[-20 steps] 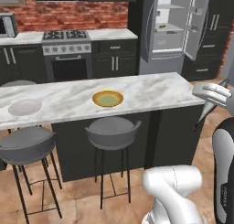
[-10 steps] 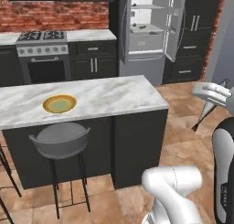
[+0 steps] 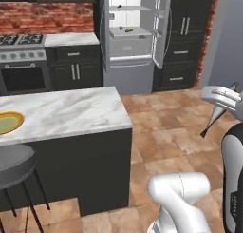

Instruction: Transport the fish and cucumber to the fridge. Place the fish on the rack containing meat and place the cucumber on the rack containing the vegetable, ensuring meats and vegetables are on different racks.

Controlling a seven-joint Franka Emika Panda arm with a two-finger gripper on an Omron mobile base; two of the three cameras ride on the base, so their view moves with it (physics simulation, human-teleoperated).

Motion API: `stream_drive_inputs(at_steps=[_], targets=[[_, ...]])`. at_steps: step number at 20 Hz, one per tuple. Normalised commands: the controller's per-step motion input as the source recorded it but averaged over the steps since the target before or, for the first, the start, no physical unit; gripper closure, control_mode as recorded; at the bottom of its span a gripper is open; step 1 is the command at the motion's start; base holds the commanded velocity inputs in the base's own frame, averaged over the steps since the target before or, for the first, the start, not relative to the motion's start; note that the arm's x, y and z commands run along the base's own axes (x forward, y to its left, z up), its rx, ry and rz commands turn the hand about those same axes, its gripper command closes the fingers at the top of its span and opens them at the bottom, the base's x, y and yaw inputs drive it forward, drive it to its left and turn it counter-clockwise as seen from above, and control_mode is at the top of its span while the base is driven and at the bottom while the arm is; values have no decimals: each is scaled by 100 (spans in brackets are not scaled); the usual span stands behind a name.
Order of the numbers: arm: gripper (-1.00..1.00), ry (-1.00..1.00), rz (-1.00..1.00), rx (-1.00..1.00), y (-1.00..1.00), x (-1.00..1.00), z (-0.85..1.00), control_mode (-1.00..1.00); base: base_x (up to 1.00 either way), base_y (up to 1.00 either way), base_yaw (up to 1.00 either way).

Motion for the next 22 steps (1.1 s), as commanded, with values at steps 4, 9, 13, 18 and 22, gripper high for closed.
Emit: stream_drive_inputs(at_steps=[4,9,13,18,22], targets=[[100,0,0,0,0,0,0,100,100,-96,4],[100,0,0,0,0,0,0,100,100,-96,5],[100,0,0,0,0,0,0,100,100,-86,7],[100,0,0,0,0,0,0,100,100,-15,9],[100,0,0,0,0,0,0,100,100,0,12]])
